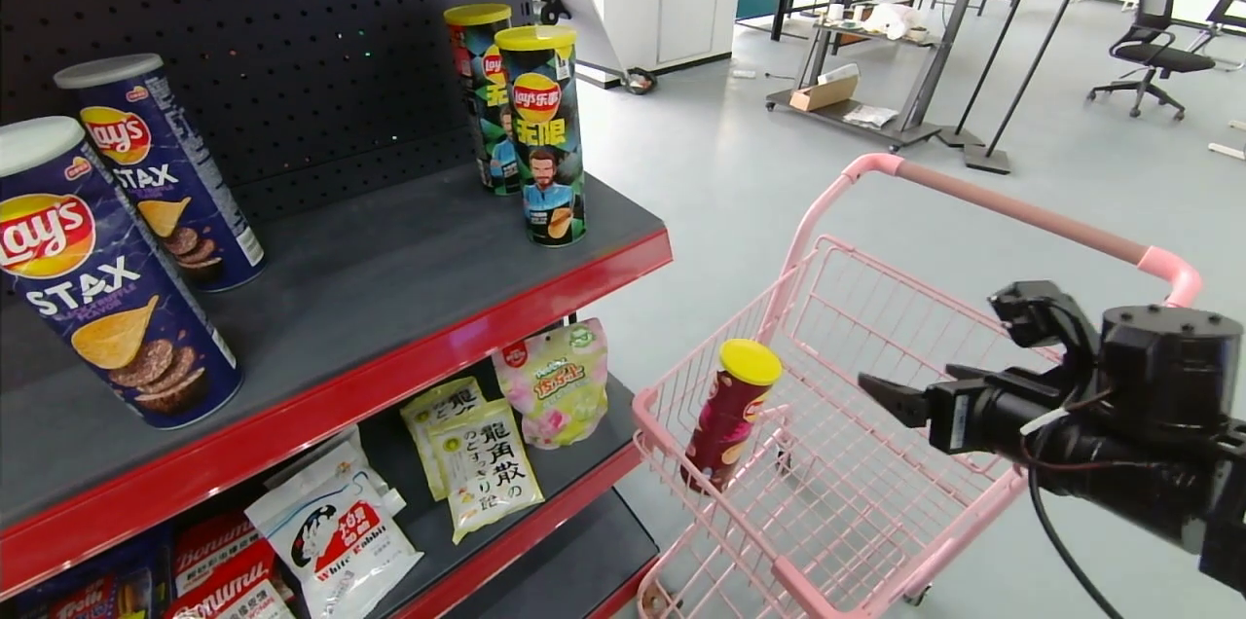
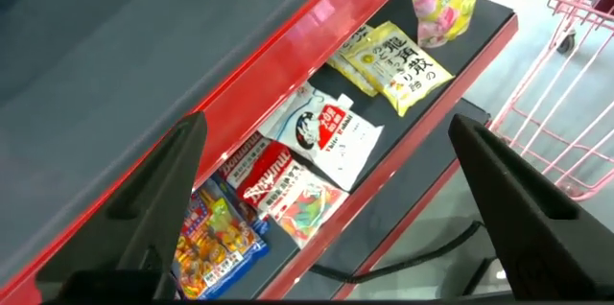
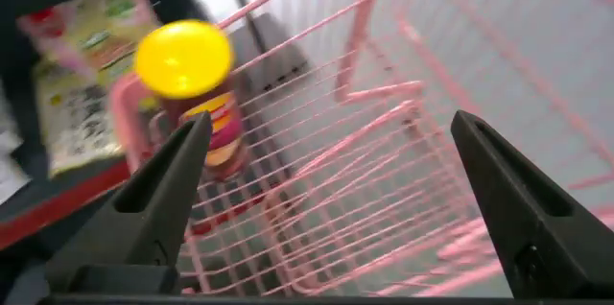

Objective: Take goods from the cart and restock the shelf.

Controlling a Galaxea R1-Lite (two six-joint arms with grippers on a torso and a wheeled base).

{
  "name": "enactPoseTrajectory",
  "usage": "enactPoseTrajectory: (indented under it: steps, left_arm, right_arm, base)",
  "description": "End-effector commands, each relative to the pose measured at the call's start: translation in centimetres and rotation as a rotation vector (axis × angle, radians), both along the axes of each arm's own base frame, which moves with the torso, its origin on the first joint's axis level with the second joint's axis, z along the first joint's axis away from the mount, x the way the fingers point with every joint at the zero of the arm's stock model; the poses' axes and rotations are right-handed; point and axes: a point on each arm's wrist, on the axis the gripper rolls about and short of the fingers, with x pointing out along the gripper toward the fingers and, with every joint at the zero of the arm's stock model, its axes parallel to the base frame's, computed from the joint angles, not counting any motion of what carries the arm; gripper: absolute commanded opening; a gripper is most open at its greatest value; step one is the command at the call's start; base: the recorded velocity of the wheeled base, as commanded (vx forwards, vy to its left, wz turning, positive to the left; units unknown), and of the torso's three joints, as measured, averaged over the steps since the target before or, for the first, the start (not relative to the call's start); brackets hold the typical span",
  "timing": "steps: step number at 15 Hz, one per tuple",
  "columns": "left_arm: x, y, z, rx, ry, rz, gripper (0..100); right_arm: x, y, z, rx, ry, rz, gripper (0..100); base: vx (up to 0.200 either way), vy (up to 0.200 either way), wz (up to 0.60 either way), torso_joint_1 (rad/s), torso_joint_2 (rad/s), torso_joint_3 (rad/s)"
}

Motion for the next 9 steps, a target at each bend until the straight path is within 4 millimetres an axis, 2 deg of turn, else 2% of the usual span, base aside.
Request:
enactPoseTrajectory:
  steps: [1,5,9]
  left_arm:
    - [0.3,-0.1,-0.1,0.007,0.02,0.005,100]
    - [0.3,-0.1,-0.1,0.005,0.022,0.004,100]
    - [0.3,-0.1,0.1,-0.002,0.017,0.008,100]
  right_arm:
    - [0.7,0.9,-2.6,0.016,0.111,0.097,100]
    - [3.0,2.9,-4.6,0.015,0.06,0.142,100]
    - [3.2,4.7,-6.0,0.01,0.076,0.19,100]
  base:
    - [0.0,0.0,0.0,0.0,0.0,0.0]
    - [0.0,0.0,0.0,0.0,0.0,0.0]
    - [0.0,0.0,0.0,0.0,0.0,0.0]
